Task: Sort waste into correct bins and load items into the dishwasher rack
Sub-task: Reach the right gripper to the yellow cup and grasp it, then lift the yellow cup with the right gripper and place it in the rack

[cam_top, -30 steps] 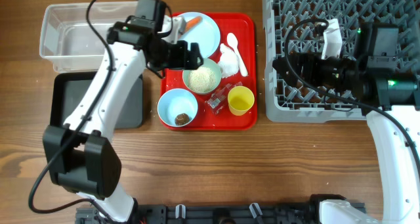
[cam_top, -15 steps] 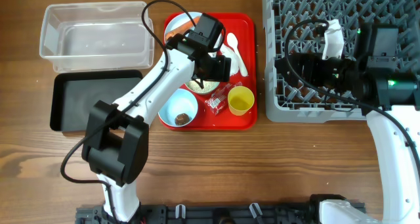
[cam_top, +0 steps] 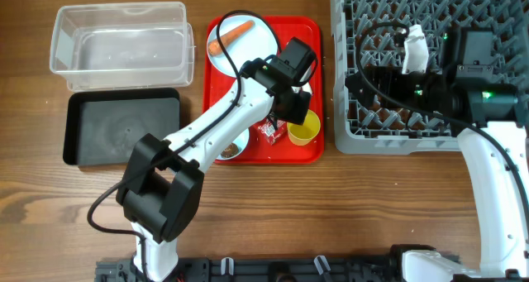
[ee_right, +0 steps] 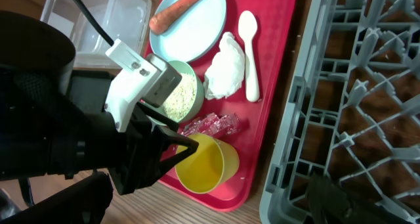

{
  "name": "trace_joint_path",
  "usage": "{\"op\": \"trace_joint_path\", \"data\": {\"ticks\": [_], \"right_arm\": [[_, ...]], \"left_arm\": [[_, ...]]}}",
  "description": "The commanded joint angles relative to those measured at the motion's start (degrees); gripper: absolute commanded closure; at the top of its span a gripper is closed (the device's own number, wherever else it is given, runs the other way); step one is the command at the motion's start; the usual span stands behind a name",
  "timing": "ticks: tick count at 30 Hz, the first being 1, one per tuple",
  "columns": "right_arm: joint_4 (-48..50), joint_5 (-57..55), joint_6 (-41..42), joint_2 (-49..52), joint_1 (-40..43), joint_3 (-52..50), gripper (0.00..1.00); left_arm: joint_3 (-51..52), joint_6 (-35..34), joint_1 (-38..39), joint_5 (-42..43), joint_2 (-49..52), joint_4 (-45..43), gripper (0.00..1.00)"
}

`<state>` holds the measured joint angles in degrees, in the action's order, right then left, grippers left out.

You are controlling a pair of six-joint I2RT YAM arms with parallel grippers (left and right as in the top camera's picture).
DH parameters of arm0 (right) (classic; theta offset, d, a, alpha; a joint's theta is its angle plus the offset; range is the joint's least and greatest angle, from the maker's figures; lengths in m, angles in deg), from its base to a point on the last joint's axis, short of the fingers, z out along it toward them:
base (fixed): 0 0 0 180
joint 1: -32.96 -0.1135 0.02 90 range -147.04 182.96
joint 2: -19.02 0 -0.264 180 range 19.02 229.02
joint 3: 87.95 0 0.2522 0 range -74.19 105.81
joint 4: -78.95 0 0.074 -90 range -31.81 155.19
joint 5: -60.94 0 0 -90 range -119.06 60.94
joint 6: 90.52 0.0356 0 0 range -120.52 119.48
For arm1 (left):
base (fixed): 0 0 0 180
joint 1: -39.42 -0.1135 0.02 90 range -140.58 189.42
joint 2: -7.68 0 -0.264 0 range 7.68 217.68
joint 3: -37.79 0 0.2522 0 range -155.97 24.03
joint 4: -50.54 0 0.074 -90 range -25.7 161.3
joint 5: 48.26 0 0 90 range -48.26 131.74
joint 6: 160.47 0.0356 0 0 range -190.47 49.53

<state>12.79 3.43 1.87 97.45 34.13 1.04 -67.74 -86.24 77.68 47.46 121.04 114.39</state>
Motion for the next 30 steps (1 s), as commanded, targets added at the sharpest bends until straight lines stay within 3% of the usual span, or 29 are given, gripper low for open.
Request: {"op": "trace_joint_path", "data": {"ticks": [1,11,12,13,14,19,24,26,30], "right_arm": [[-0.55,-0.83,0.61,1.03,-0.24,1.16,0.02],[-0.72,-3.15,0.63,1.31,-0.24,1.16,0.02],[-0.61,-3.15,0.66,1.31,-0.24,1.16,0.02],[-0.57,-3.17,0.63,1.31,-0.24,1.16,0.02],[-0.57,-3.17,0.63,1.31,-0.24,1.16,0.02],[-0.52,-3.15,0.66,1.31,-0.24,1.16,0.02],[-0.33,-1.92,0.59,1.29,-0.24,1.16,0.02],[0.81,1.29,0.09,1.29,-0.24,1.16,0.02],[7.67,19.43,-2.64,1.31,-0.24,1.16,0.02]], "left_arm": [[0.85,0.31,0.39,-1.75,0.13,0.09,0.53],[3.82,-0.11,0.68,-1.75,1.09,-1.92,0.72],[3.82,-0.13,0.68,-1.75,1.09,-2.27,0.76],[3.82,-0.13,0.68,-1.73,1.09,-2.62,0.91],[3.80,-0.15,0.68,-1.73,1.09,-2.93,0.95],[3.76,-2.75,0.74,0.46,0.96,-3.63,0.96],[2.56,-2.67,-7.82,18.16,-6.34,-2.75,0.96],[2.56,-2.49,-14.43,29.49,-9.27,-2.80,0.96],[2.58,-2.51,-25.00,58.75,-9.81,-8.35,0.96]]}}
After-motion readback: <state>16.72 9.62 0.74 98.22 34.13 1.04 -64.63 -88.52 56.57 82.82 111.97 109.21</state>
